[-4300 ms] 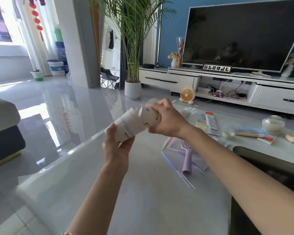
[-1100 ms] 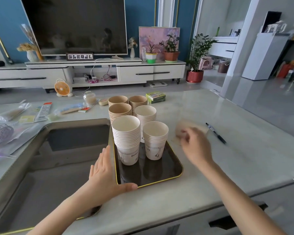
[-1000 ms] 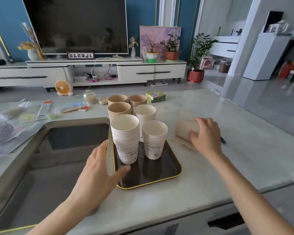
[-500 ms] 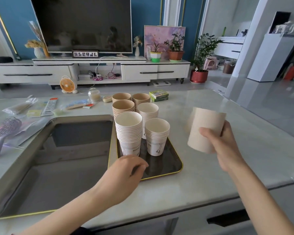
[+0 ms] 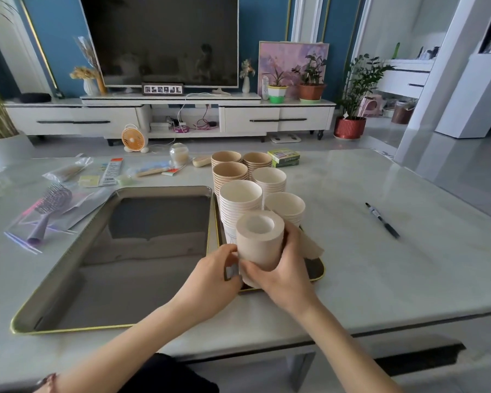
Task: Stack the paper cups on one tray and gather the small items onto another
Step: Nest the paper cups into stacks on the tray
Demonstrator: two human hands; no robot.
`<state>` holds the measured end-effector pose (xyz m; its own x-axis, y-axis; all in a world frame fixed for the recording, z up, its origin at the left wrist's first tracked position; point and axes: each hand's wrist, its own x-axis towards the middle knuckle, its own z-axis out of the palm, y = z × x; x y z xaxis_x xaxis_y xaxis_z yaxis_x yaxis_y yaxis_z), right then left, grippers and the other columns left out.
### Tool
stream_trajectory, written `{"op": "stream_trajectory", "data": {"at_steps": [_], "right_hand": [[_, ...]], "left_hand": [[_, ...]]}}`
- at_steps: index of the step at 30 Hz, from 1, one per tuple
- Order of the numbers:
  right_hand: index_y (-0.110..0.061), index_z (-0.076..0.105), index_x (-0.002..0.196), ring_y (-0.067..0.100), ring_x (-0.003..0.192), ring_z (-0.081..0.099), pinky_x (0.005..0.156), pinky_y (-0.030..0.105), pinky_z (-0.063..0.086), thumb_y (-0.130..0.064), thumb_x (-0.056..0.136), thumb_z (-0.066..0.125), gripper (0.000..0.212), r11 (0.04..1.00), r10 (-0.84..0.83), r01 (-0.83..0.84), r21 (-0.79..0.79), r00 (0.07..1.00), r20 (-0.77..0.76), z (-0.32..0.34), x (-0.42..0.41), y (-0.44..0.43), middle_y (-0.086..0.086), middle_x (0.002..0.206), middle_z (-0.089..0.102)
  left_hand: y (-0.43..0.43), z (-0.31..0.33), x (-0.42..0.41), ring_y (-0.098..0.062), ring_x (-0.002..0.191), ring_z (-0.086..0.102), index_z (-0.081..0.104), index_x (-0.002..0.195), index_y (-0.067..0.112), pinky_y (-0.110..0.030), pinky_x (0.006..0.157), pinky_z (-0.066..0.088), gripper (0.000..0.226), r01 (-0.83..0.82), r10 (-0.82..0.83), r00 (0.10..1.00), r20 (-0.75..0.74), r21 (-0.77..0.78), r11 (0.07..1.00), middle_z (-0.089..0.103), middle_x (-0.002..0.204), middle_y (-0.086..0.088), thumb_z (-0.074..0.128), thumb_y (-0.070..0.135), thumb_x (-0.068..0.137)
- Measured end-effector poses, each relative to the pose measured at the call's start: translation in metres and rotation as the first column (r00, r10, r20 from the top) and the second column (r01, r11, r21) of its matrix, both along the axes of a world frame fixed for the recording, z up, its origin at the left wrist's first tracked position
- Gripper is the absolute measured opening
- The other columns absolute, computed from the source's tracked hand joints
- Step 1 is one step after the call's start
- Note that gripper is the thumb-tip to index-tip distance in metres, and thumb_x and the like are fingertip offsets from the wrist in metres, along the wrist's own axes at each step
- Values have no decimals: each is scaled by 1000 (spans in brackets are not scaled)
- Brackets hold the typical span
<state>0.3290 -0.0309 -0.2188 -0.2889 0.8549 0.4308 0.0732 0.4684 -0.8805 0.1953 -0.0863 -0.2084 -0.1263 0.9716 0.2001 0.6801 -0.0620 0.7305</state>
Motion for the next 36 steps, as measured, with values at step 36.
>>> {"op": "stream_trajectory", "data": {"at_steps": [36], "right_hand": [[-7, 52, 112, 37, 98, 59, 72, 35, 42, -7, 90, 34, 29, 901, -313, 424, 93, 487, 815, -7, 69, 72, 18, 108, 62]], "left_hand": [[33, 2, 42, -8, 67, 42, 31, 132, 8, -21, 55, 33, 52, -279, 419, 710, 566, -321, 905, 47, 81, 2, 31, -7, 83]]}}
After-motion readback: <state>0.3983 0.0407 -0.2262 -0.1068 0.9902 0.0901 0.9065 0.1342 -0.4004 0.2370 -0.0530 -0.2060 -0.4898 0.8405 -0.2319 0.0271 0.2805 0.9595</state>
